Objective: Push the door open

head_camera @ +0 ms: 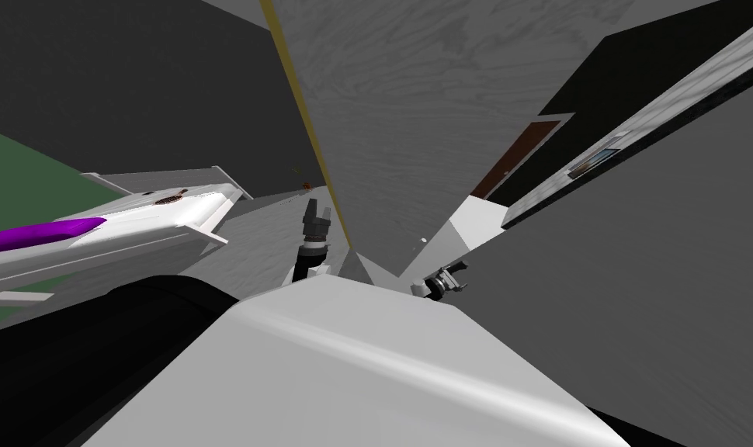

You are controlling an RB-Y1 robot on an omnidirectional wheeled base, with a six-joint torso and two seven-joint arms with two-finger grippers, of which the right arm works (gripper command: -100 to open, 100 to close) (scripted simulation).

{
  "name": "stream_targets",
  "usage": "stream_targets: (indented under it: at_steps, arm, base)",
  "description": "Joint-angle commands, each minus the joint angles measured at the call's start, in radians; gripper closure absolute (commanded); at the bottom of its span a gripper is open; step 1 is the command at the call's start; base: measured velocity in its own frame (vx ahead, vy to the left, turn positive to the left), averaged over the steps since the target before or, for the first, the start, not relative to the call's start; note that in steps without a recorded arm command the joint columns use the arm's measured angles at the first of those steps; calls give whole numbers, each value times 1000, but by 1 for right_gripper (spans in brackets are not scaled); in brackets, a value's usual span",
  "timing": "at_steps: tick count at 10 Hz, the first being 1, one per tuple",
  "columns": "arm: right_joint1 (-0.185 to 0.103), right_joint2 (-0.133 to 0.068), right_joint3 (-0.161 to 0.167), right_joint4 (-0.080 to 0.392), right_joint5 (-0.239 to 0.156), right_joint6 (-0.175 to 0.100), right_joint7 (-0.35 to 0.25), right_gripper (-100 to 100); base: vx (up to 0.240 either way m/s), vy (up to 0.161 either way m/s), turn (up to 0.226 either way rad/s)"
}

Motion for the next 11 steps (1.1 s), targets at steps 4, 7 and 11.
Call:
stream_targets:
  at_steps: [4, 7, 11]
  arm:
    - [33, -23, -44, -15, -27, -32, 23, 100]
    - [25, -29, -76, -2, -52, -57, 30, 100]
    - [25, -29, -76, -20, -52, -57, 30, 100]
  base:
    - [20, -35, 53]
    - [42, -84, 65]
    - [9, -16, 4]
